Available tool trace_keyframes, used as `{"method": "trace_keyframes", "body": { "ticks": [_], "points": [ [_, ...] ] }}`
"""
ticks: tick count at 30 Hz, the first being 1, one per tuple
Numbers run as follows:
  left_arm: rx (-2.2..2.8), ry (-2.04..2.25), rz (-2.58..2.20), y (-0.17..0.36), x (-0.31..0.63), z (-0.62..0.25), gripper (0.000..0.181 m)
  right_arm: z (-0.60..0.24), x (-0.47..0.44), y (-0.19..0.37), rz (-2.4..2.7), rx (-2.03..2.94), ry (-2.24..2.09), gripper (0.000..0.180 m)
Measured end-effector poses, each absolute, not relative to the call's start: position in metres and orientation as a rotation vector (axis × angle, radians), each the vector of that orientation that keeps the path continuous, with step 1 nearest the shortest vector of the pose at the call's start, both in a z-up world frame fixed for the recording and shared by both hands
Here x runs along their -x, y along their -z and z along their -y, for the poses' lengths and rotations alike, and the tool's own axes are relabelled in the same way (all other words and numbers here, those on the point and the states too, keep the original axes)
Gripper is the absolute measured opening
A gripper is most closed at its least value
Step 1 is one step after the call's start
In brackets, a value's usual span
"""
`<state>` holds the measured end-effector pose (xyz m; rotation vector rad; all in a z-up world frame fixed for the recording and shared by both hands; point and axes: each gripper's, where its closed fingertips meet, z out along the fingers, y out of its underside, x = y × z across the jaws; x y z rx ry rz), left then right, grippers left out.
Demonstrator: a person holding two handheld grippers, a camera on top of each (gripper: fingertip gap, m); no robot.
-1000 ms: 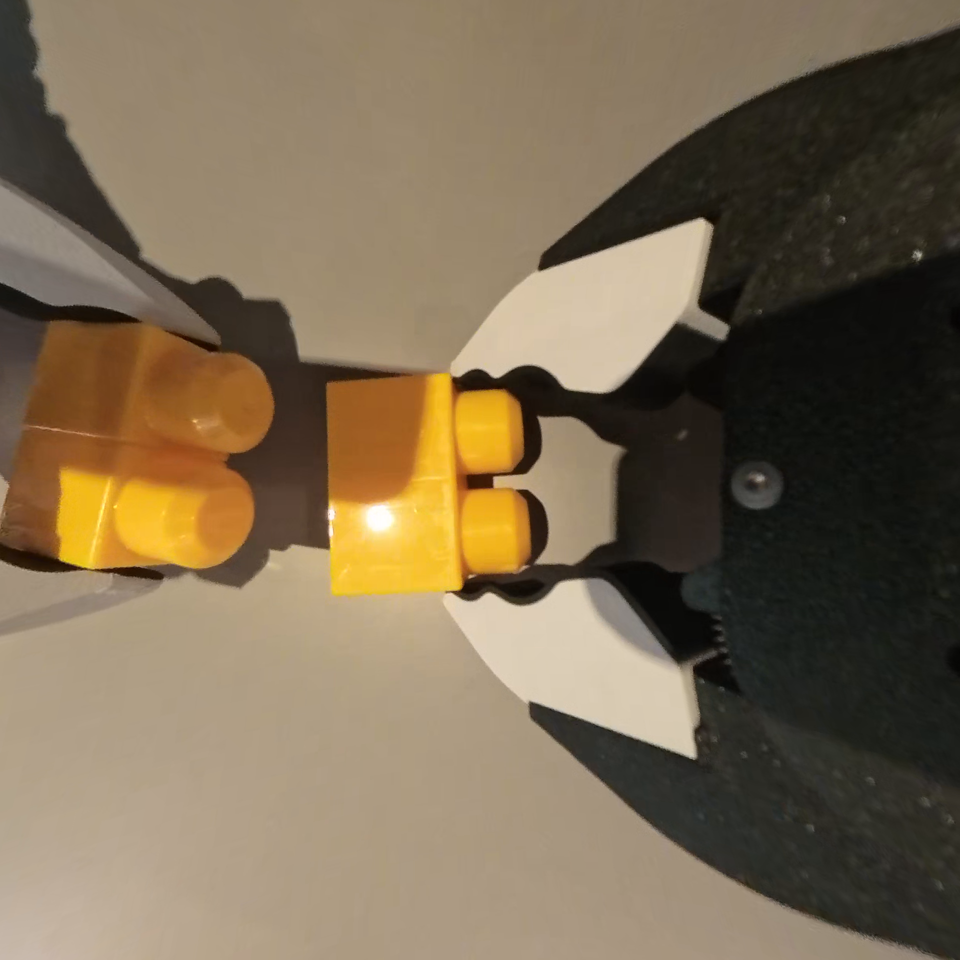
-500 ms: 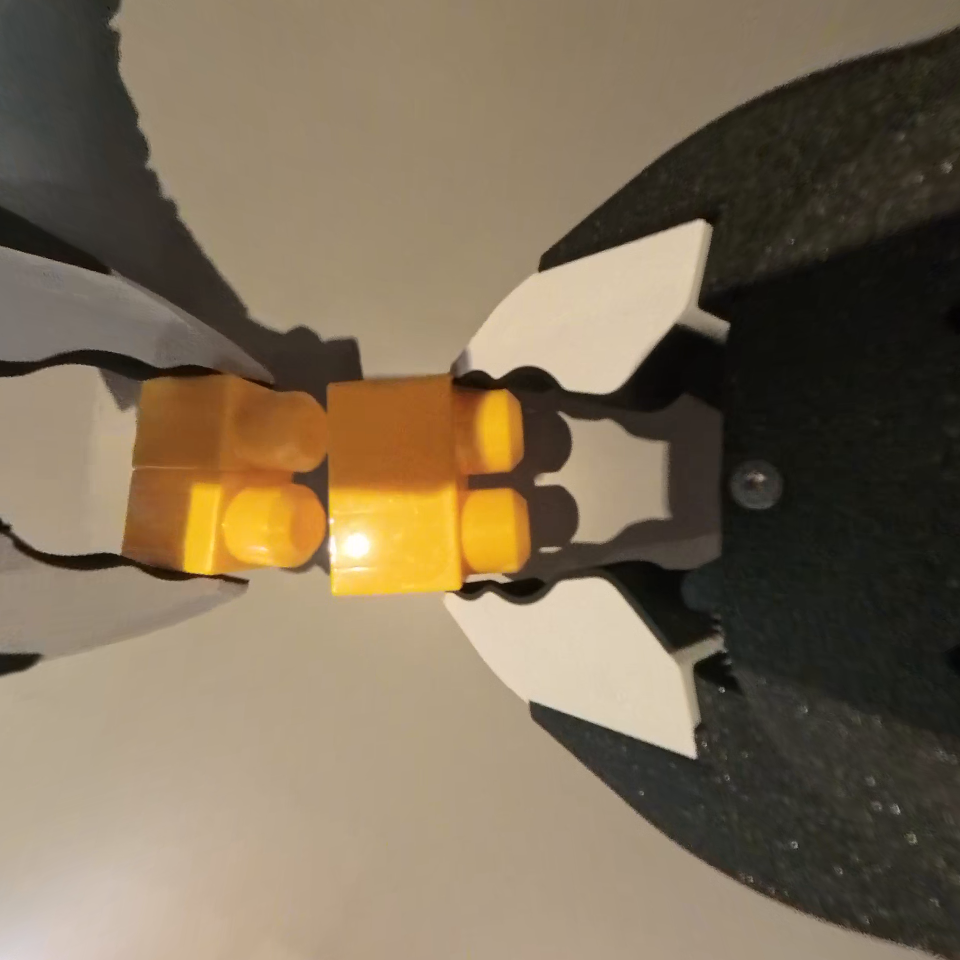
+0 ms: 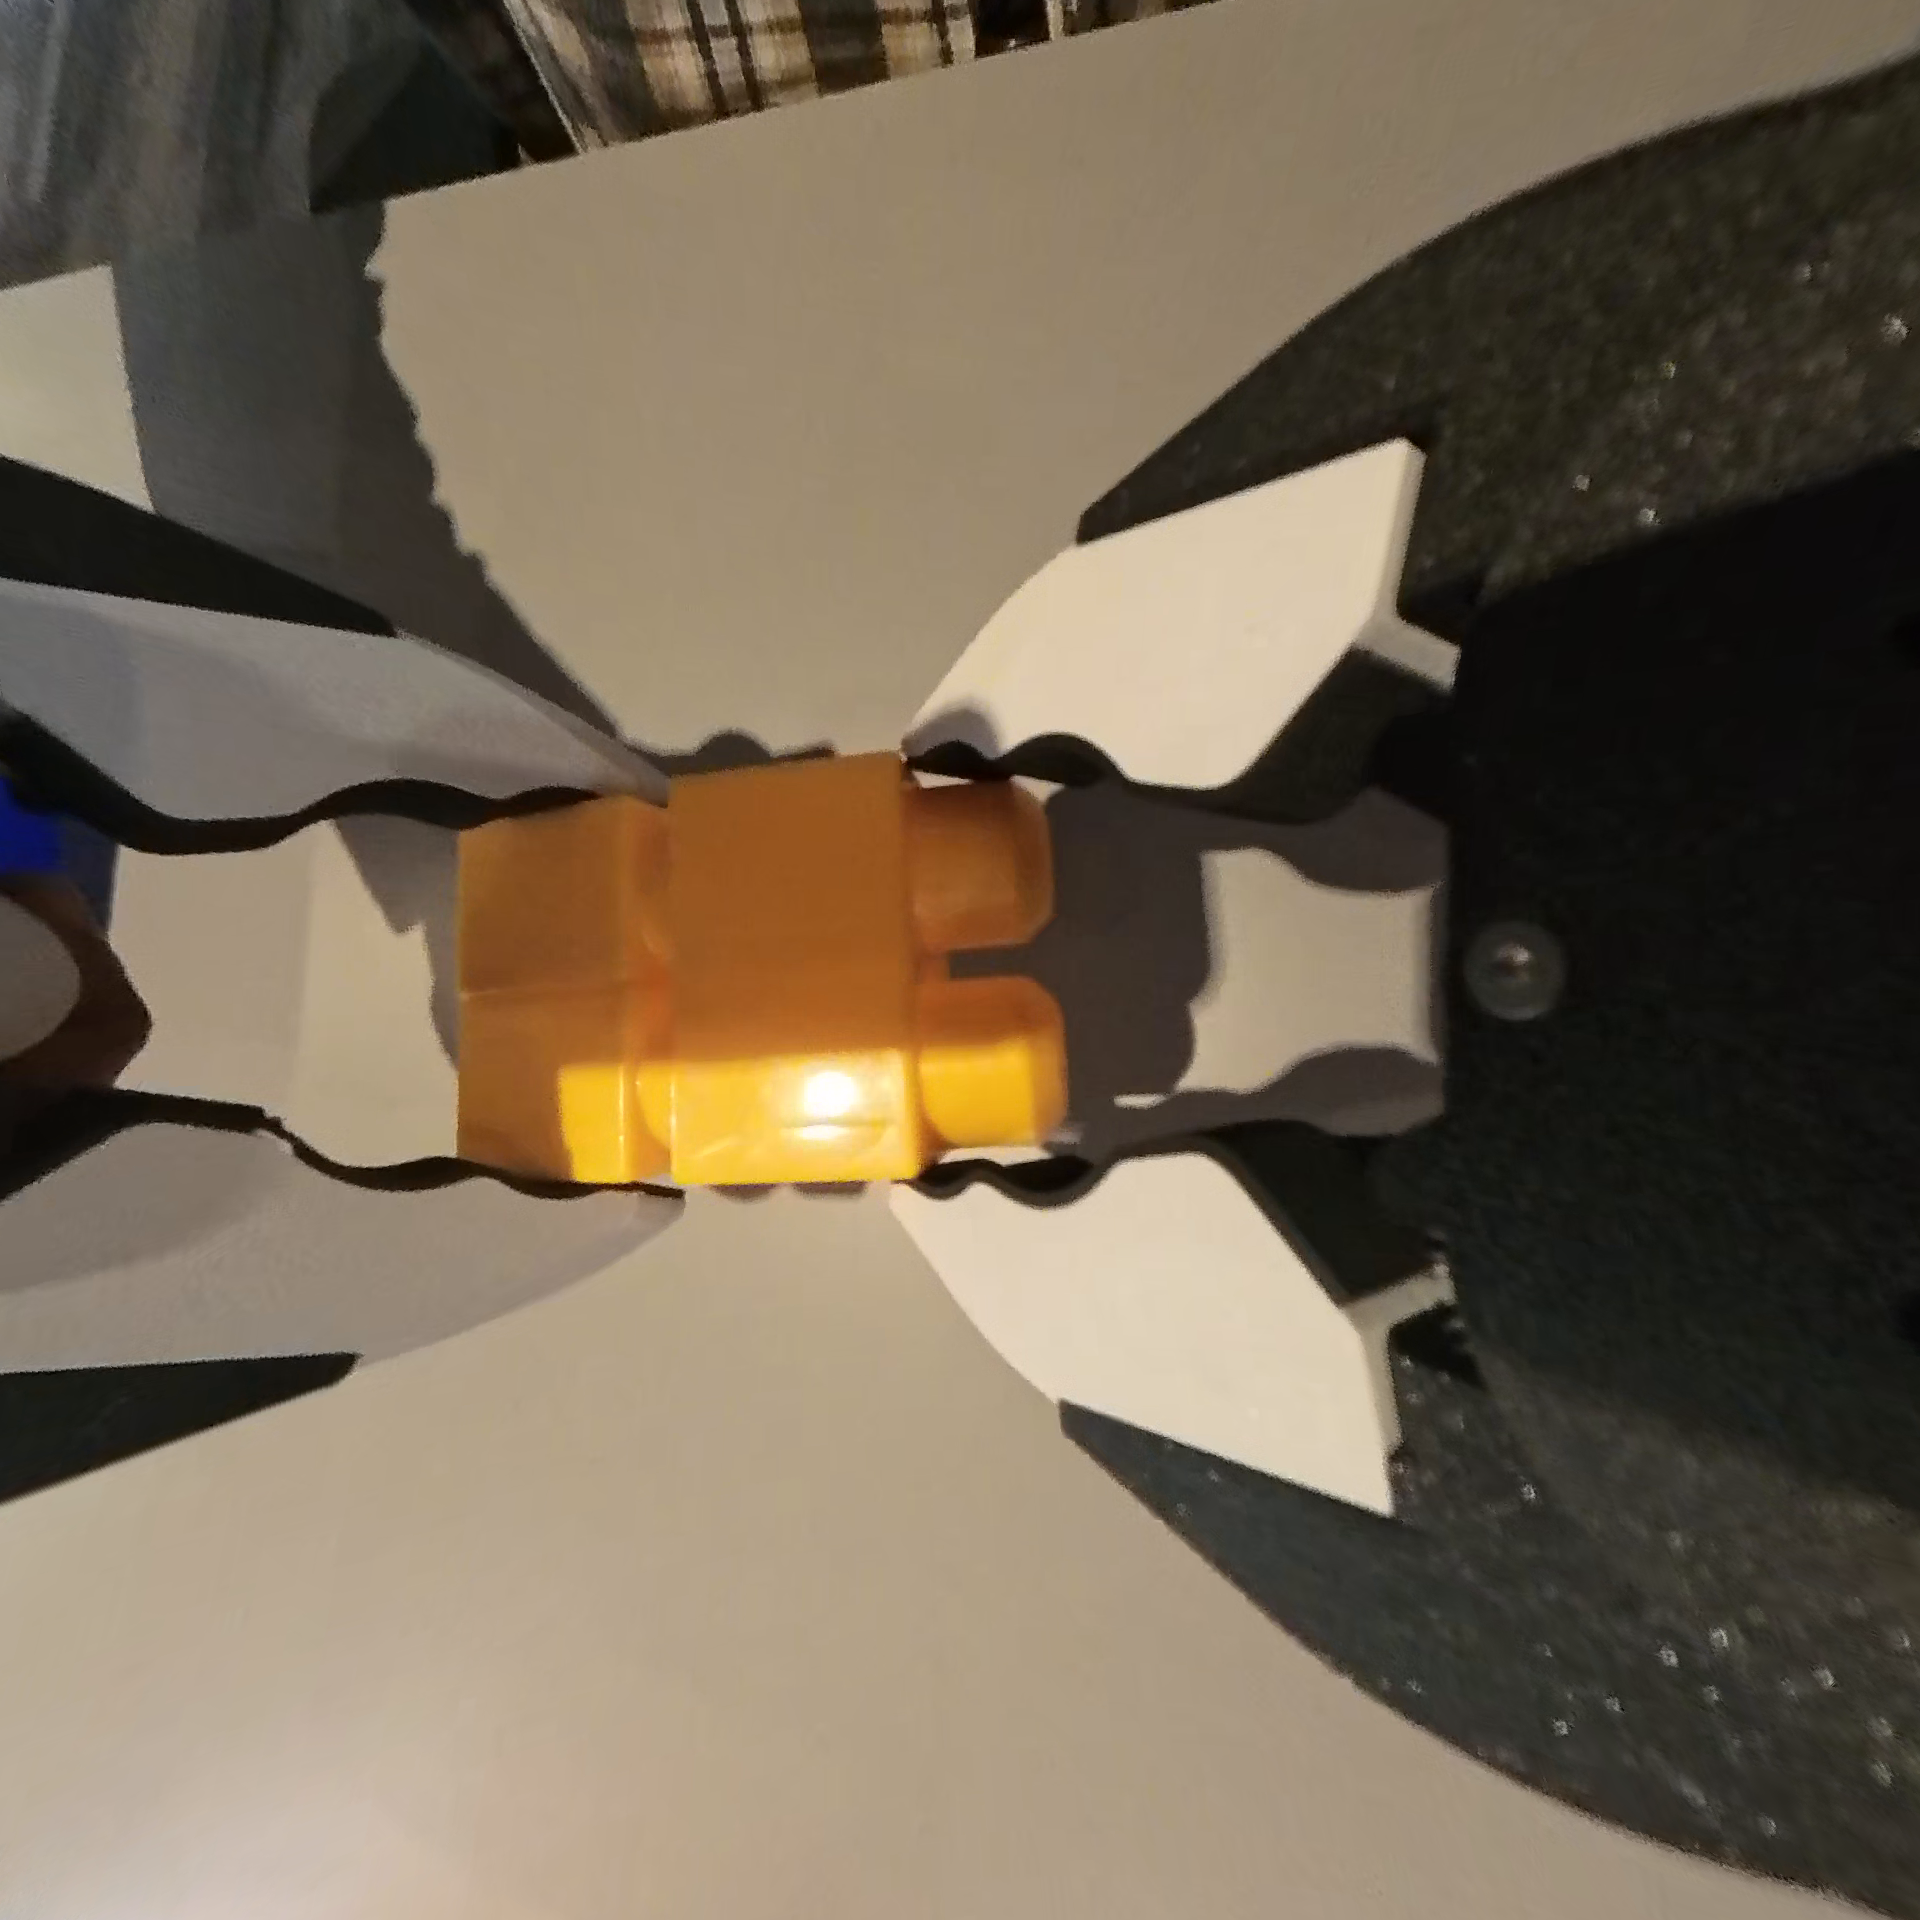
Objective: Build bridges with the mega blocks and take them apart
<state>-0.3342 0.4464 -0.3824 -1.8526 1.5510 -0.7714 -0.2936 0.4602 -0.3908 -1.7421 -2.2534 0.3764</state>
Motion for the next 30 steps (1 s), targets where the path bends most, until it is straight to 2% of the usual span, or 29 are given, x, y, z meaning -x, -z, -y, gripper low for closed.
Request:
{"method": "trace_keyframes", "body": {
  "ticks": [23, 30],
  "points": [
    [1.851, 0.727, -1.570, 0.390, 0.332, -0.451, 0.069, -0.462, 0.299, 0.400, 2.268, 1.747, -0.311, 0.073],
    [1.770, 0.761, -1.503, 0.378, 0.330, -0.456, 0.069, -0.465, 0.305, 0.387, 2.150, 1.689, -0.424, 0.073]
  ]
}}
